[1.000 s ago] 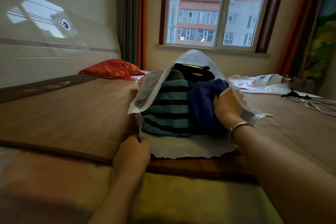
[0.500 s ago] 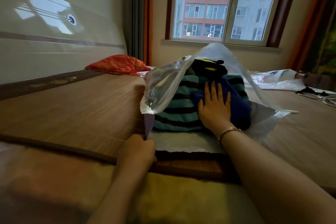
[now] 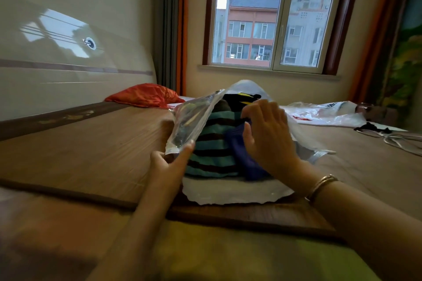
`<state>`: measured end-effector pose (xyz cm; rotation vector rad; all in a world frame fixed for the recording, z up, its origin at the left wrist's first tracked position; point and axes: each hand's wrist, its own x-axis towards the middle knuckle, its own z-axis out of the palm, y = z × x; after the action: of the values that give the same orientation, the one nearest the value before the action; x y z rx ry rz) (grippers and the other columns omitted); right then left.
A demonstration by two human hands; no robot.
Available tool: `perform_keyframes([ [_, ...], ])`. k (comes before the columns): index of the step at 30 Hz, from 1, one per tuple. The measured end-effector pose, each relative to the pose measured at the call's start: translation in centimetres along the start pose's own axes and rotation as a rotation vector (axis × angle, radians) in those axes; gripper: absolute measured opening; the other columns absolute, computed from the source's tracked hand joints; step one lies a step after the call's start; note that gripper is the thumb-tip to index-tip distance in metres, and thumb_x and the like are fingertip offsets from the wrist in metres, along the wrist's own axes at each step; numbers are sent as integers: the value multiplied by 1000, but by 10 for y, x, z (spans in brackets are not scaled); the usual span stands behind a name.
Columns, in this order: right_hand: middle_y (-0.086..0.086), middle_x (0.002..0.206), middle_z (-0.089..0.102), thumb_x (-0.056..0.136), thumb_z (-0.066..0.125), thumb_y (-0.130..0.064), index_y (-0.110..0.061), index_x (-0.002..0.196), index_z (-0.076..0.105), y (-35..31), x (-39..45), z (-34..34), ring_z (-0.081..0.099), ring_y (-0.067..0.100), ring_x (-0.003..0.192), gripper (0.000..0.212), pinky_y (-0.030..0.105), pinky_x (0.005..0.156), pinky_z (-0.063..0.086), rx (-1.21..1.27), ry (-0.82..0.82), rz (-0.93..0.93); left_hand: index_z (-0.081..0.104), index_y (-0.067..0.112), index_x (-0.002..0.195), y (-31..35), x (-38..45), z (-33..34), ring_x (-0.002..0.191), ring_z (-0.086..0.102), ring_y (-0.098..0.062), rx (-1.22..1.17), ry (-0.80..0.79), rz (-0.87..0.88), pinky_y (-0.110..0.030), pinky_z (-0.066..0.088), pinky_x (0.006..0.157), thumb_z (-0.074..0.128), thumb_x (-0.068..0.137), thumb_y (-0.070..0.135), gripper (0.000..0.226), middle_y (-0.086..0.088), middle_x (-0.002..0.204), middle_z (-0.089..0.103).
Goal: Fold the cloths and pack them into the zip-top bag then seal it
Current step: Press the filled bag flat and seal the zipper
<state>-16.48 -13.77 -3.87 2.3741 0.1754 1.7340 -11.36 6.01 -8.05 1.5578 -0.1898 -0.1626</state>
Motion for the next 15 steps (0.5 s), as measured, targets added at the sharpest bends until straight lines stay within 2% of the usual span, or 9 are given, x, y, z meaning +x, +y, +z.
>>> perform_keyframes([
  [2, 9, 102, 46, 70, 72, -5, -16, 106, 39, -1, 20, -15, 40, 22, 92, 49, 35, 77, 38, -16, 77, 68, 50, 15, 111, 14, 1, -5, 92, 58, -23, -151, -22, -90, -34, 48, 71, 54, 82, 65, 58, -8, 102, 61],
  [4, 10, 118, 45, 72, 73, -12, -18, 121, 39, 3, 44, -22, 43, 25, 107, 59, 37, 86, 39, -68, 90, 162, 53, 15, 122, 23, 6, -10, 109, 57, -28, -249, -36, -193, -37, 48, 85, 52, 84, 64, 63, -11, 118, 61],
  [5, 10, 129, 45, 75, 73, -15, -19, 128, 42, 5, 55, -24, 42, 26, 118, 61, 37, 94, 37, -94, 30, 189, 54, 13, 124, 25, 9, -12, 110, 56, -27, -260, -35, -218, -38, 46, 89, 54, 87, 56, 57, -10, 119, 60],
  [7, 7, 138, 51, 87, 66, -21, -20, 129, 55, 6, 69, -24, 42, 26, 131, 43, 41, 111, 26, -82, -149, 247, 58, 5, 120, 25, 14, -14, 79, 60, -21, -208, -46, -249, -31, 49, 72, 56, 94, 33, 38, -9, 89, 63],
  [9, 7, 117, 68, 98, 50, -21, -20, 115, 68, 4, 66, -24, 61, 25, 111, 25, 43, 119, 12, -37, -282, 257, 59, -1, 117, 24, 16, -18, 48, 55, -18, -141, -66, -256, -21, 45, 45, 51, 97, 22, 31, -8, 57, 58],
  [10, 7, 105, 72, 99, 46, -16, -20, 108, 71, 2, 58, -26, 67, 26, 97, 27, 44, 120, 7, -64, -329, 202, 58, -4, 113, 22, 17, -22, 45, 53, -18, -126, -62, -240, -21, 42, 40, 47, 99, 19, 29, -9, 56, 57],
  [11, 7, 97, 74, 97, 46, -11, -21, 104, 73, 1, 48, -27, 69, 26, 87, 29, 45, 120, 1, -119, -392, 124, 54, -5, 116, 19, 22, -27, 51, 53, -19, -115, -33, -223, -24, 42, 43, 43, 100, 16, 28, -12, 65, 57],
  [13, 1, 88, 75, 88, 55, -5, -26, 94, 75, 1, 14, -29, 71, 22, 80, 30, 51, 115, -6, -206, -566, -42, 44, -5, 132, 15, 25, -35, 60, 56, -22, -152, 15, -211, -31, 46, 43, 40, 100, 9, 35, -17, 85, 56],
  [15, -9, 70, 72, 75, 69, -7, -31, 79, 72, 6, -30, -27, 72, 14, 71, 25, 59, 111, 0, -202, -702, -169, 38, -8, 138, 11, 23, -40, 44, 60, -20, -214, 71, -185, -26, 46, 32, 37, 99, 0, 40, -17, 72, 59],
])
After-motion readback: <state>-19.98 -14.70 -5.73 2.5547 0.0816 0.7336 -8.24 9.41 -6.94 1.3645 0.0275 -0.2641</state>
